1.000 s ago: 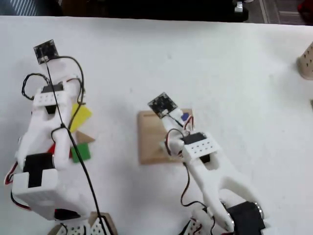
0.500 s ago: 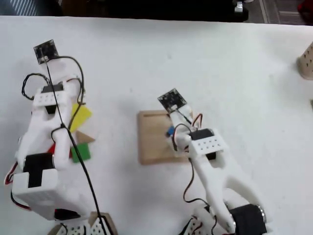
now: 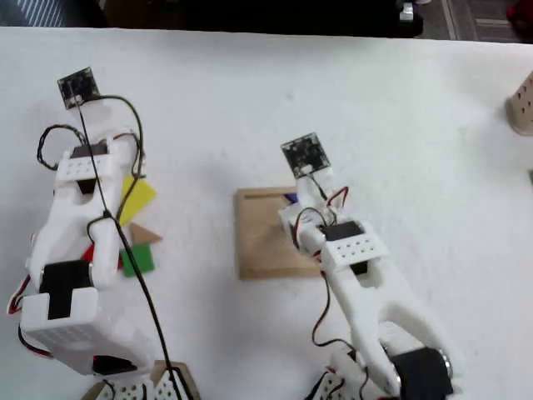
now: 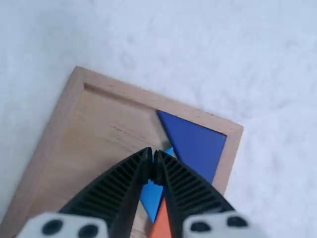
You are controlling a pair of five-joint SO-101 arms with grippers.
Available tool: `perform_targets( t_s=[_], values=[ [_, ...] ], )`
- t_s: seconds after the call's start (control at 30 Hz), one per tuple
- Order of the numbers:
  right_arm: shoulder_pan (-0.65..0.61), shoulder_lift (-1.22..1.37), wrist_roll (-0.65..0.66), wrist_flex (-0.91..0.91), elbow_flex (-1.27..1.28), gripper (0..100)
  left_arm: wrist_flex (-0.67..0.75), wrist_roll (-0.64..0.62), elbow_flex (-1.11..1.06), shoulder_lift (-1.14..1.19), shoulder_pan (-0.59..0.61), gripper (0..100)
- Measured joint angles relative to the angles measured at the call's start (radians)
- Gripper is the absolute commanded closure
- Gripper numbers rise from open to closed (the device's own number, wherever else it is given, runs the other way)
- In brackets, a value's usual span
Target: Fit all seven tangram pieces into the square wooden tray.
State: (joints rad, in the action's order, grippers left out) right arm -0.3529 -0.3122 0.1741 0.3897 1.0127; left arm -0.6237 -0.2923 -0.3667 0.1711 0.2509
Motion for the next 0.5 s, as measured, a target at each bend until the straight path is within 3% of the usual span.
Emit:
perform_targets(
  t_s=[0.5],
  values=[
    [0.011, 0.109, -0.005, 0.138, -0.089, 98.1, 0.000, 0.000, 0.000, 0.000, 0.000, 98]
  ],
)
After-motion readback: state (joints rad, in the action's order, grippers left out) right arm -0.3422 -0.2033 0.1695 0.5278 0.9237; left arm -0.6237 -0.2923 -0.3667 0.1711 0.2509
